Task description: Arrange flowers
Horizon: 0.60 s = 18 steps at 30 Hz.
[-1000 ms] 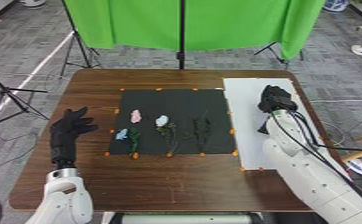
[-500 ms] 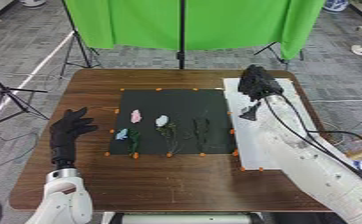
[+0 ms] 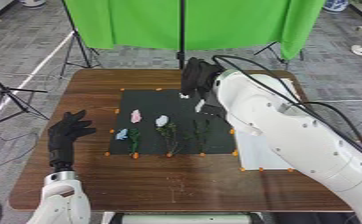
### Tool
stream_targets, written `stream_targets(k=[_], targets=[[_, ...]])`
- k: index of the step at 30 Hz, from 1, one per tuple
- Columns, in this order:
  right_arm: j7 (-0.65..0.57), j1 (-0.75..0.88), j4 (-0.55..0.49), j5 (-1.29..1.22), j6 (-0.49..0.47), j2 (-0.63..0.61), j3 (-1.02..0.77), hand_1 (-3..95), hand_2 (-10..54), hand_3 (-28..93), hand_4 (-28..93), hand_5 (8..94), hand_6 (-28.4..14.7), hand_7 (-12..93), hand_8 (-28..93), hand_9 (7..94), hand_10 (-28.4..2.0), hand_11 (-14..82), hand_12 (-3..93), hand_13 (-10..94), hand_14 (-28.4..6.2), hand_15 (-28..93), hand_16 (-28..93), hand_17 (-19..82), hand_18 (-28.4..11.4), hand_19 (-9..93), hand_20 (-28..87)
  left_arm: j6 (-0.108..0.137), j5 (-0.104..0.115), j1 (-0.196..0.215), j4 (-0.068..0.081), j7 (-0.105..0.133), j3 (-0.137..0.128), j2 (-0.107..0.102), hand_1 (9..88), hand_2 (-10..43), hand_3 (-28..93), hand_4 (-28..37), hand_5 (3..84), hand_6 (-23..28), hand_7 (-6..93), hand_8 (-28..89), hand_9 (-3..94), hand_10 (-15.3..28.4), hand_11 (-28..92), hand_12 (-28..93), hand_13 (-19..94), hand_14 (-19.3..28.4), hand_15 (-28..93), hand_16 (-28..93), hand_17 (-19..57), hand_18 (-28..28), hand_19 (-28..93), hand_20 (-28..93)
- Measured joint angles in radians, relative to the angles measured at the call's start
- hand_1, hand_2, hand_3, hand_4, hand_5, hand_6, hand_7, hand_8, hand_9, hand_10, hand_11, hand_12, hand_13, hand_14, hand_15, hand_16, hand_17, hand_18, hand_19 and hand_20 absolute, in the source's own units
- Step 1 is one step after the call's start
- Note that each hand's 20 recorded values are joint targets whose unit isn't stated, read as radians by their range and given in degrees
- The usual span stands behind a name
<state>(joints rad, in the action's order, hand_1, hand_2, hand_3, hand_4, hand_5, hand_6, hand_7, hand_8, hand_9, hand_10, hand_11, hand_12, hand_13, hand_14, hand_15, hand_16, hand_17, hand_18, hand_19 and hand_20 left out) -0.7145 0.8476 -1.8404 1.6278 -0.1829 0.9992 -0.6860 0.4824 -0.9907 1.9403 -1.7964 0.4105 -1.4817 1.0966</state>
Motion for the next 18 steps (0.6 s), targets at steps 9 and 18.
stream_targets(k=[9, 18], targets=[[-0.01, 0.046, -0.002, -0.003, -0.005, 0.038, 0.031, 66.3, -9.5, 54, -12, 78.7, -1.6, 26, 10, 90.3, -9.5, 10.9, 44.9, 92, -0.7, 54, 40, 63, -12.1, 93, 52, 0.0, 0.0, 0.001, 0.0, 0.0, -0.001, 0.0, 23.2, 18.8, 60, -28.2, 60.4, 8.7, 7.4, -4, 63.4, 17.7, 23, 14, 63, 21.3, 39, -3, 23.8, 25.7, 73, 8], [-0.036, 0.08, 0.009, -0.015, -0.007, 0.038, 0.035, 65.1, -9.5, 55, -12, 77.7, -1.2, 27, 10, 89.7, -9.6, 10.8, 44.8, 92, -1.1, 55, 40, 63, -12.3, 93, 52, -0.001, 0.0, 0.005, -0.001, -0.005, -0.005, 0.001, 23.1, 18.8, 60, -28.2, 60.3, 8.6, 7.4, -4, 63.3, 17.8, 22, 14, 63, 21.3, 39, -3, 23.6, 25.7, 73, 7]])
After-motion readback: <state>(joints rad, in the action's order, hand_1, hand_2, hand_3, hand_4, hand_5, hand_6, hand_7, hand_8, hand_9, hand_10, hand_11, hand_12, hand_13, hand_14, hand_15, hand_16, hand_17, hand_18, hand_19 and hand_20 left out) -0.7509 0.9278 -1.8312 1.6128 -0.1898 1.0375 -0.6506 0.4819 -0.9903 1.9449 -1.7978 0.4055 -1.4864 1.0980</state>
